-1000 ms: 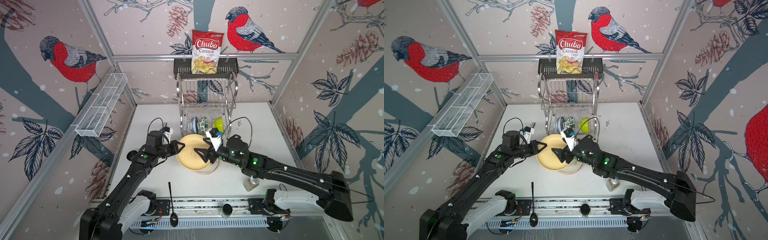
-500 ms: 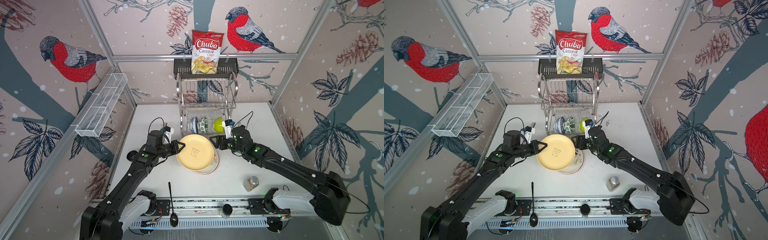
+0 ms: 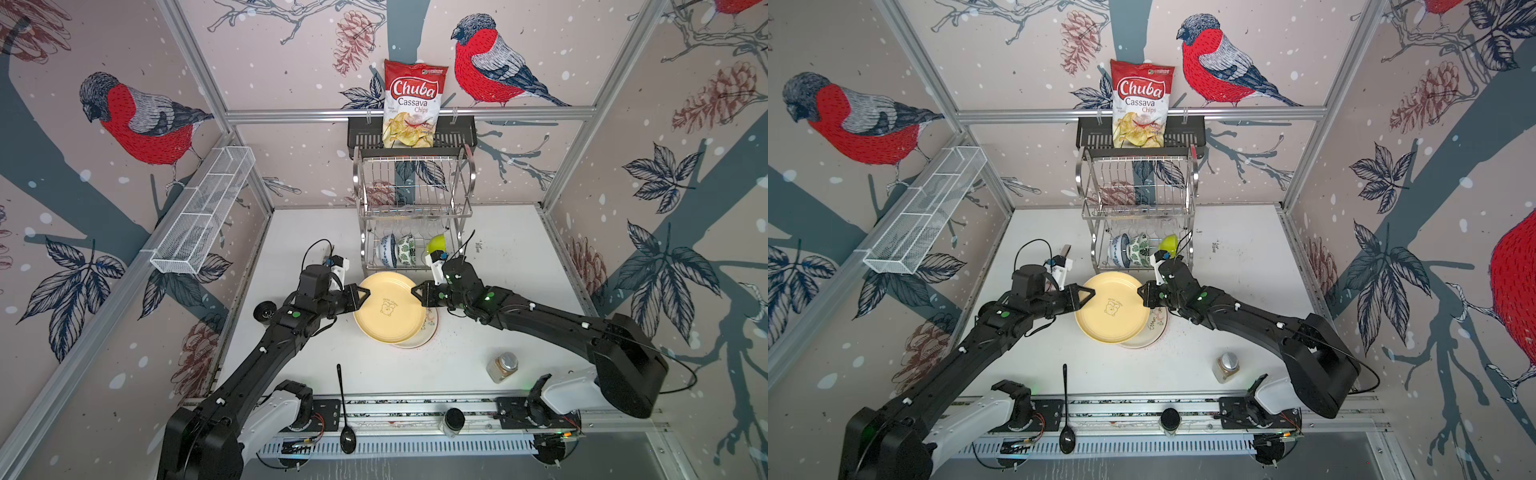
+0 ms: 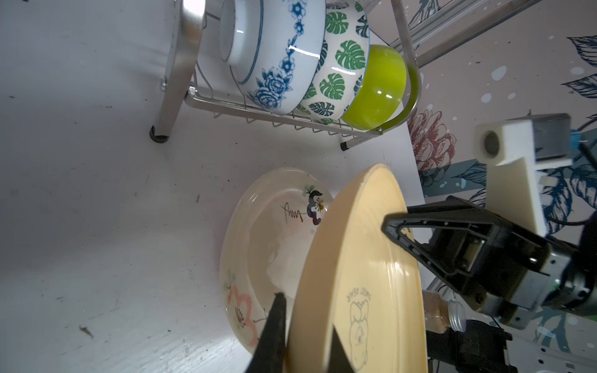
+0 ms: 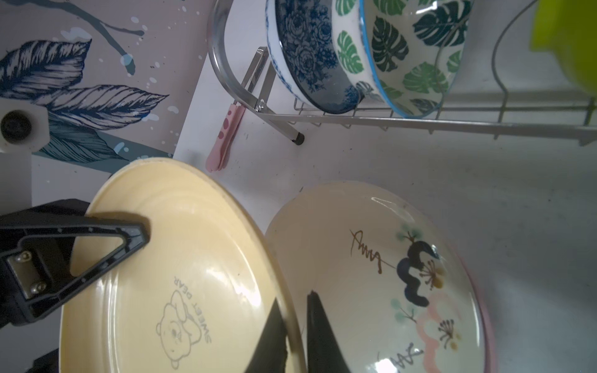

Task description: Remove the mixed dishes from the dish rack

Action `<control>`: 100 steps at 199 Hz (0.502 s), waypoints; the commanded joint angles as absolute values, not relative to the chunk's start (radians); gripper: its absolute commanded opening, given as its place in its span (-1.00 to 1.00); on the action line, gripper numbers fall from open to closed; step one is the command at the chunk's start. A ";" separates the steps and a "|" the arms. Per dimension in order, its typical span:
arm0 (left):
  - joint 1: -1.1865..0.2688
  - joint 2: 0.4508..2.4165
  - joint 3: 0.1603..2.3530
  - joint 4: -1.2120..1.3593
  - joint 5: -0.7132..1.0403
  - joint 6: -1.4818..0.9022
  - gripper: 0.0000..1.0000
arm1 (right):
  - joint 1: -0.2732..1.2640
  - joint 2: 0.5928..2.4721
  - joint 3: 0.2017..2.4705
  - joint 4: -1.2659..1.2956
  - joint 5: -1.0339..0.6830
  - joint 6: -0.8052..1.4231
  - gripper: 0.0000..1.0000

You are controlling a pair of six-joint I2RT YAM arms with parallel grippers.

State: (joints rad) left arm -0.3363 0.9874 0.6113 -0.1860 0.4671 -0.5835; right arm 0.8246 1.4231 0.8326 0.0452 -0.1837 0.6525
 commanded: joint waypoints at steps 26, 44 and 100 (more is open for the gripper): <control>-0.376 1.005 0.545 0.019 0.456 -0.623 -1.00 | 0.823 1.388 0.770 0.073 -0.088 0.722 -0.95; -0.432 1.010 0.505 0.085 0.409 -0.653 -1.00 | 0.822 1.377 0.748 0.081 -0.082 0.729 -1.00; -0.533 1.110 0.485 0.214 0.283 -0.650 -0.75 | 0.801 1.366 0.685 0.109 -0.009 0.700 -1.00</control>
State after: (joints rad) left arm -0.5117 1.0843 0.4839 0.0570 0.2920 -0.6575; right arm 0.8127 1.3724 0.7086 0.0319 -0.1101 0.6540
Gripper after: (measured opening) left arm 0.133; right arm 0.099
